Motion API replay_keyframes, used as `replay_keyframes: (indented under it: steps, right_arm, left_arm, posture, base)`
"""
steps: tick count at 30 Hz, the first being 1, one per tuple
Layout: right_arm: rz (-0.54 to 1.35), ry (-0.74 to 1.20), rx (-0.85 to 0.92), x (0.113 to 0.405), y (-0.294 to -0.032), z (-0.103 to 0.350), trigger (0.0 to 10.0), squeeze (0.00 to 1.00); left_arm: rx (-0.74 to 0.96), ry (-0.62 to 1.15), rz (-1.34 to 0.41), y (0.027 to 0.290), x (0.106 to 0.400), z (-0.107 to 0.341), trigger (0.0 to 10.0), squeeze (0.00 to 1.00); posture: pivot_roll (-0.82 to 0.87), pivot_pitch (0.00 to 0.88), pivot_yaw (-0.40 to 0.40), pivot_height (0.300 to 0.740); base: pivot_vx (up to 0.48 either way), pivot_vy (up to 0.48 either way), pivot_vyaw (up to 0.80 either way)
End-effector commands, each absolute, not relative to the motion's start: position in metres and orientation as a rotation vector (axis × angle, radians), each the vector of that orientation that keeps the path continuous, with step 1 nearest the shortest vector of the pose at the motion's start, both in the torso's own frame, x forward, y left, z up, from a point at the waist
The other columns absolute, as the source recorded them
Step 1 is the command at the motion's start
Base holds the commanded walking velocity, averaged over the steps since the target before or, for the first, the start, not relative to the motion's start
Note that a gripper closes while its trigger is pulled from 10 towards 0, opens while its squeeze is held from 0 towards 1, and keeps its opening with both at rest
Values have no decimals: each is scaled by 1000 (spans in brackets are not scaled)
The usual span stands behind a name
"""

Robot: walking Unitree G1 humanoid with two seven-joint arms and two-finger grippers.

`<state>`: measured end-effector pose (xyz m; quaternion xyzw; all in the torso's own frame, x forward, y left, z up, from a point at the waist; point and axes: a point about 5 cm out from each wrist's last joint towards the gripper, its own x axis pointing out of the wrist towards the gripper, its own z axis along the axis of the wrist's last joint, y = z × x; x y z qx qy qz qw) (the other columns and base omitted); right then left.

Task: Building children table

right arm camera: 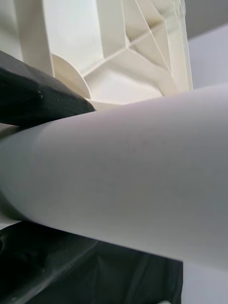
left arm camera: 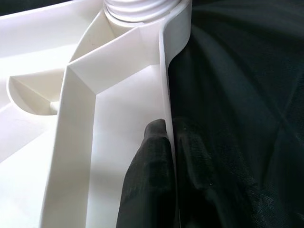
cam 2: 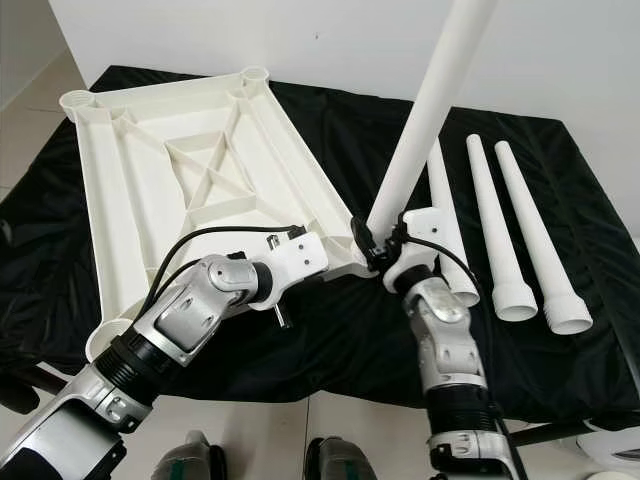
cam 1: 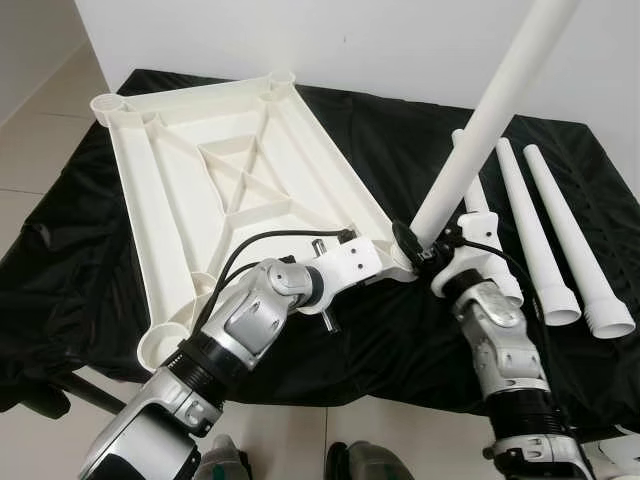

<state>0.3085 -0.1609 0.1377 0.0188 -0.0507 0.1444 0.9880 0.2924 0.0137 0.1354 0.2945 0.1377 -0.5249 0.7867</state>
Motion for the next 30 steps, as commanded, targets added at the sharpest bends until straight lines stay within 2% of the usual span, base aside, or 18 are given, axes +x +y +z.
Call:
replay_keyframes:
  steps: [1,11,21,22,23,30]
  right_arm:
    - [249,-98,63,309,-156,139,10000,0]
    - [33,-91,145,303,-125,146,10000,0]
    - [10,-79,152,302,-123,146,10000,0]
    - [3,-81,157,302,-124,147,10000,102]
    - [-1,-84,165,301,-124,148,10000,1000]
    - [-6,-82,156,301,-127,148,10000,1000]
  left_arm:
    - [659,312,-1136,12,288,129,10000,0]
    - [656,313,-1140,11,287,129,10000,0]
    - [659,311,-1142,10,287,129,10000,0]
    - [659,311,-1142,10,287,129,10000,0]
    - [659,309,-1142,10,287,129,10000,0]
    - [659,308,-1144,9,286,129,10000,0]
  posture:
    - [-37,52,-49,740]
    - [-37,50,-49,740]
    - [-39,44,-47,740]
    - [-39,42,-48,740]
    - [-39,40,-49,740]
    - [-38,37,-51,740]
  base:
    - [0,0,0]
    - [0,0,0]
    - [0,0,0]
    - [0,0,0]
    - [0,0,0]
    - [0,0,0]
